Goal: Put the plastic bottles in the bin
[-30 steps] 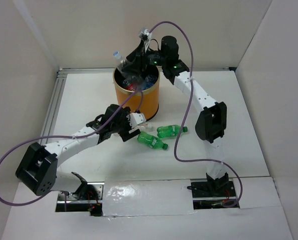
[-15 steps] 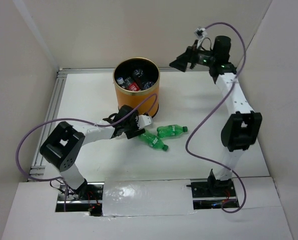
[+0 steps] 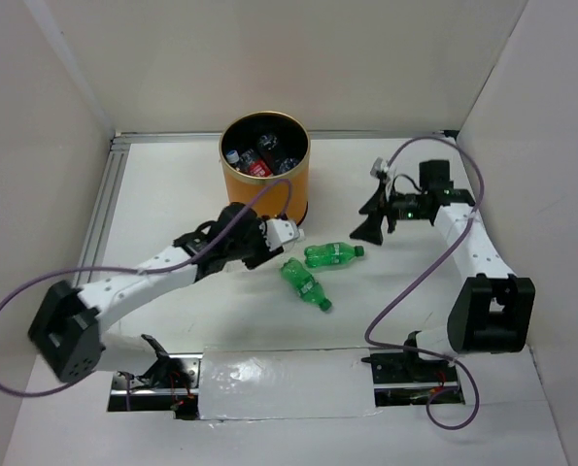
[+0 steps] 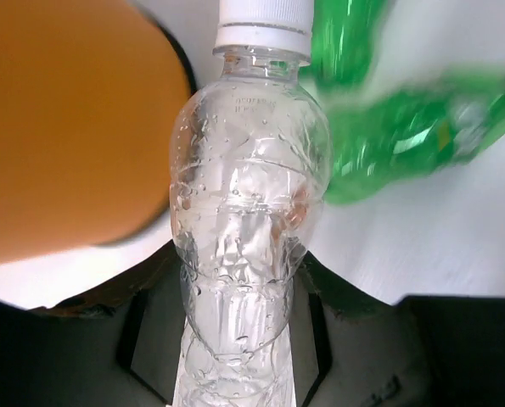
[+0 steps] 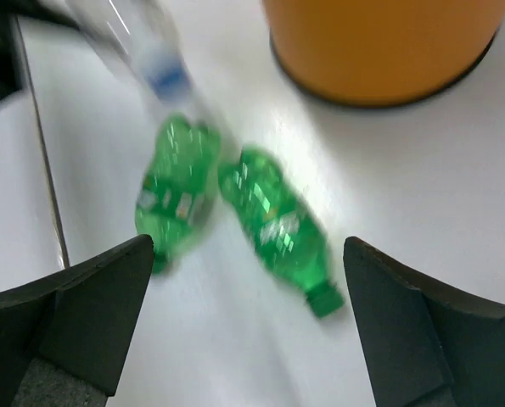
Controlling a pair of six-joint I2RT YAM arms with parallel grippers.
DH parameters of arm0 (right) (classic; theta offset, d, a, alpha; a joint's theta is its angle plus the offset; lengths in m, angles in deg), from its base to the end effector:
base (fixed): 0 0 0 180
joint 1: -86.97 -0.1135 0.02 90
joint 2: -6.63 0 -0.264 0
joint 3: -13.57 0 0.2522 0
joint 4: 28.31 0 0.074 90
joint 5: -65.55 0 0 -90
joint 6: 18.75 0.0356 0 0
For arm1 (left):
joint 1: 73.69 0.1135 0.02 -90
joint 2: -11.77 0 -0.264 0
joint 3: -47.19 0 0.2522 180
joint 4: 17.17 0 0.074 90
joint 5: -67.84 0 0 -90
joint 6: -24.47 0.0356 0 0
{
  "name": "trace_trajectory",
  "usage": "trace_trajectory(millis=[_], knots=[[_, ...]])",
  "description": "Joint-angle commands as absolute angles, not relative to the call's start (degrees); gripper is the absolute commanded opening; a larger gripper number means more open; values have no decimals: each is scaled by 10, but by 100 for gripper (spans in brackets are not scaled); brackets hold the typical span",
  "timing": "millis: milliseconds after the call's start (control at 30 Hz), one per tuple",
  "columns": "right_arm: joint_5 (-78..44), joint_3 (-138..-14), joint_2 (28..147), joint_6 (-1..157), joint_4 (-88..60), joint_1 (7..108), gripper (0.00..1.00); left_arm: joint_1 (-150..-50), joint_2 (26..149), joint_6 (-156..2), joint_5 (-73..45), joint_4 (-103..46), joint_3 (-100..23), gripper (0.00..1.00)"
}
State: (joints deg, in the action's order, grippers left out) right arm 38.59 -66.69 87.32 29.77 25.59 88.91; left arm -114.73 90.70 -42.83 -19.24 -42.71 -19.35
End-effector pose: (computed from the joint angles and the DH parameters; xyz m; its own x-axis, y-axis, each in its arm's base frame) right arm 0.2830 0.0222 0.2989 -0.2744 -0.2912 -0.9165 -0.9154 0.3709 0.1563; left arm 0.2266 -0.1997 0.2511 -0.1630 0.6528 -0.7397 0.8118 0.5148 0.2755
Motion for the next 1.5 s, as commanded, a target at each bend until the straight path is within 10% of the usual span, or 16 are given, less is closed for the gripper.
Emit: trace_trajectory(millis=[0, 400, 633, 833, 967, 1067, 1100, 1167, 1367, 1467], knots=[[313, -587, 829, 143, 313, 893, 100, -1152, 807, -481, -168, -409, -268, 0], [271, -558, 878, 118, 261, 850, 100, -1076, 966, -672, -247, -69, -495, 13], [207, -558, 911, 157, 184, 788, 100, -1064, 1094, -654, -328, -97, -572, 72], [161, -590, 976, 96, 184, 733, 100, -1059, 1040, -634, -328, -138, -554, 100], [122, -604, 1024, 83, 152, 698, 100, -1081, 962, -635, -317, -259, -554, 96], [75, -604, 1052, 83, 111, 680, 100, -1088, 876, -716, -301, -368, -506, 50], [61, -604, 1058, 83, 106, 672, 98, -1088, 854, -785, -302, -391, -484, 25], [61, -604, 1066, 83, 121, 672, 88, -1095, 791, -850, -282, -424, -390, 20], [124, -632, 1020, 64, 224, 698, 30, -1148, 719, -1138, -254, -361, -116, 83], [235, -700, 915, 64, 299, 722, 21, -1174, 731, -1232, -257, -292, -43, 92]])
